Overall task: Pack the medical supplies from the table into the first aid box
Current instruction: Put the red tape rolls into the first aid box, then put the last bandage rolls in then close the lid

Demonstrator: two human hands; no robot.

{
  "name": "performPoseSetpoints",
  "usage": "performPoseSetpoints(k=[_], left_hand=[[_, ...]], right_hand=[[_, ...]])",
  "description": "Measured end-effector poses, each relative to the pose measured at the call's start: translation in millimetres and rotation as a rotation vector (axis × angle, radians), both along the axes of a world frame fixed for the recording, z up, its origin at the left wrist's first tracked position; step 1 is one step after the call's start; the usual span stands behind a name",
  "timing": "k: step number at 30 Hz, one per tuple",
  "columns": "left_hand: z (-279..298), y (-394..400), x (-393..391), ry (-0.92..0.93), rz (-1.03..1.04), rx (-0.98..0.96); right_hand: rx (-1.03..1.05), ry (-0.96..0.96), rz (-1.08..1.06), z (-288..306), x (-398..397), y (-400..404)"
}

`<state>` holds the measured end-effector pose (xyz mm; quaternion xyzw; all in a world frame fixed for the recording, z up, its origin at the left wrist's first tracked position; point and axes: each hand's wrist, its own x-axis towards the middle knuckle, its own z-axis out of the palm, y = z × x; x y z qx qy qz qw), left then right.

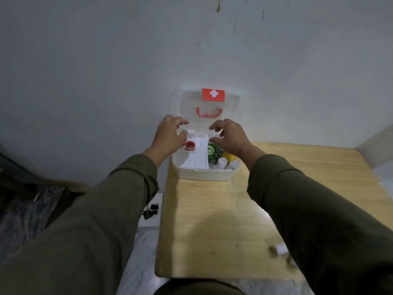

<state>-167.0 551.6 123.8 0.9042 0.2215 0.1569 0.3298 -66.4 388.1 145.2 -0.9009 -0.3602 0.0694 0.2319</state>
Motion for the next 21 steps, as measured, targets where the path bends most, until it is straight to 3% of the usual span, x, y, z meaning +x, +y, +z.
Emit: performPoseSetpoints(k=[8,15,21], left_hand=[[2.4,-107.7,-5.7,-0.060,-0.034,-0.056],[-27.3,-213.5,-20.4,0.073,-0.132,-0.091],[-68.0,-279.3,-41.3,0.311,-0.261,-0.158]], right_hand=[[-0.034,0.055,-0.028,-6.9,-4.1,-116.2],[-0.137,0.164,-0.088,-33.0,-9.3,-232.3],[-0.198,0.249,-0.100,-67.6,-23.3,-298.7]])
